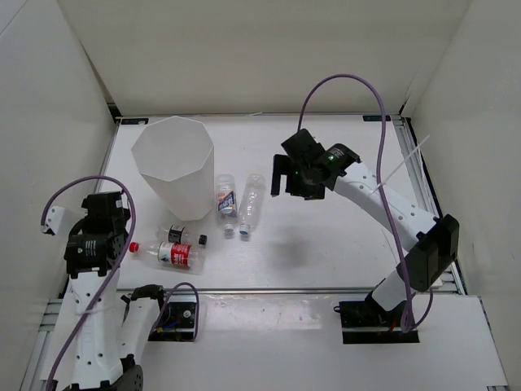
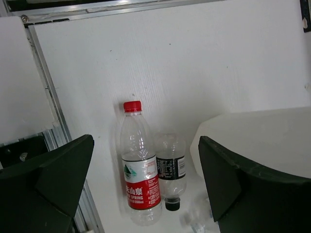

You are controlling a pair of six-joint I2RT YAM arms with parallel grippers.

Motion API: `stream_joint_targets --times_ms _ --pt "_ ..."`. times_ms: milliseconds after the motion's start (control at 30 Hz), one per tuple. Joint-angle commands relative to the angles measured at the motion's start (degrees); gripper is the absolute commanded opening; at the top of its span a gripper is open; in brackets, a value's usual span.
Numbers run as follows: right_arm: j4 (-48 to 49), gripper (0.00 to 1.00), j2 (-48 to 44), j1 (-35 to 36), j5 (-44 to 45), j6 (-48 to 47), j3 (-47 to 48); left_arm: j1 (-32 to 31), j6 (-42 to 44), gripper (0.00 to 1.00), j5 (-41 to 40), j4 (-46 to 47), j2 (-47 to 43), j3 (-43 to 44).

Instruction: Put the plastic bottles in the bin

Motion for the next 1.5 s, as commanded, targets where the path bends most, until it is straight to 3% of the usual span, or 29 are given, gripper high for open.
stream_joint_targets --times_ms 0,100,200,333,567,900,933,1000,1100,1333,1467 --pt "3.52 1.0 1.33 -0.7 -6.57 -3.85 1.03 -0.38 6.43 1.0 1.9 -4.81 -3.16 1.07" --pt "3.77 1.0 6.6 -1.41 -12.73 -5.79 3.5 -0.38 9.67 1.0 2.94 -4.03 -4.92 4.75" --pt "10.07 1.0 9.41 -2.1 -18.94 -6.67 3.5 -0.38 15.39 1.0 4.7 -0.78 -5.45 6.87" --pt "11.95 1.0 17.22 -4.48 -24.06 -5.79 9.09 -0.38 23.12 1.0 13.2 6.34 -7.65 4.51" --pt "11.95 1.0 30.34 -7.03 -27.32 -2.91 18.78 -0.38 24.54 1.0 20.35 11.18 -11.61 0.55" --pt "12.57 1.0 41.77 -8.97 -34.09 -1.74 20.2 -0.38 27.53 1.0 18.86 10.13 -8.71 3.01" --pt "12.57 0.96 42.38 -8.97 -34.62 -1.75 20.2 -0.38 27.53 1.0 18.86 10.13 -8.71 3.01" --pt "12.05 0.74 42.39 -9.58 -34.62 -2.8 19.59 -0.38 27.53 1.0 18.86 10.83 -8.71 1.87" --pt "10.81 0.55 41.17 -11.24 -34.62 -2.81 19.06 -0.38 24.29 1.0 17.99 10.83 -9.23 1.86" --pt "11.59 0.4 22.04 -16.53 -33.3 0.09 13.87 -0.38 13.73 1.0 19.2 12.92 -14.68 -4.44" --pt "18.97 0.36 14.98 -17.23 -37.33 3.51 22.09 -0.38 14.96 1.0 24.39 14.52 -16.0 -8.15"
